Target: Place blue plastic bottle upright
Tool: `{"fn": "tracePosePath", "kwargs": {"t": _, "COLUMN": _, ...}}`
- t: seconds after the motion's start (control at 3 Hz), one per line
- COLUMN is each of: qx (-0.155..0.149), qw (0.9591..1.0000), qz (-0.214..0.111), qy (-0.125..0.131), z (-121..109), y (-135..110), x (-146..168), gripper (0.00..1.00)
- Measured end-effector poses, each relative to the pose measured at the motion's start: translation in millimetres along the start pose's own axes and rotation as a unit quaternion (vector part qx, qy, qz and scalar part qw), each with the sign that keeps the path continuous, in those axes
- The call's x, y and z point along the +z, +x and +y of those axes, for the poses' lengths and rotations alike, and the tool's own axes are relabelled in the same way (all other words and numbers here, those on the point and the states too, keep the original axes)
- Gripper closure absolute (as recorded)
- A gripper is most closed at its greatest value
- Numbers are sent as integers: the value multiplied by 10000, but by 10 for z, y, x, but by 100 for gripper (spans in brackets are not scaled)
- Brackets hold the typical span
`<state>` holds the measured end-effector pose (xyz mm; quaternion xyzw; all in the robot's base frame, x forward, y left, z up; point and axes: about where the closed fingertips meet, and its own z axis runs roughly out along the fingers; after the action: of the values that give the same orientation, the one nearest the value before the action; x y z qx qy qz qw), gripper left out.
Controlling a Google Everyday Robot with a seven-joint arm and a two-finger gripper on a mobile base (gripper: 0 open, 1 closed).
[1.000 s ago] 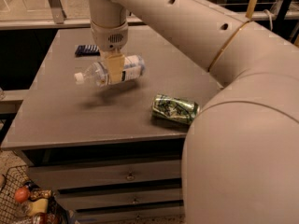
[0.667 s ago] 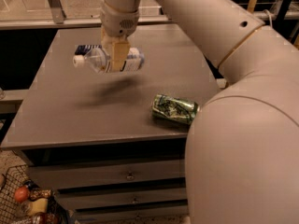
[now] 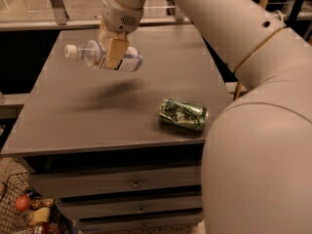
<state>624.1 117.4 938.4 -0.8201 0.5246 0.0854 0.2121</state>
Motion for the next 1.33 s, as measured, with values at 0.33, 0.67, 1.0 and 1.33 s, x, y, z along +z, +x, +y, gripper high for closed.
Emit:
{"fn": "tracePosePath", "kwargs": {"t": 0.33, "qx": 629, "qw": 9969, "qz": -247, "qy": 414, "z": 43, "y": 0, "x": -9, "gripper": 100}}
{"fn": "tracePosePath", "kwargs": {"t": 0.67, "qx": 987, "qw": 9882, "qz": -797, "qy": 864, "z": 116, "y": -29, "x": -27, "gripper": 100}}
{"fn": "tracePosePath", "kwargs": {"t": 1.0, "qx": 1128, "qw": 9813, "qz": -943, "qy": 1244, "z": -5, "y": 54, "x": -113, "gripper": 100}}
{"fn": "tracePosePath", "kwargs": {"t": 1.33, "qx": 1157, "qw": 9760, "qz": -1325, "qy": 1281, "z": 17, "y": -26, "x": -1, "gripper": 100}}
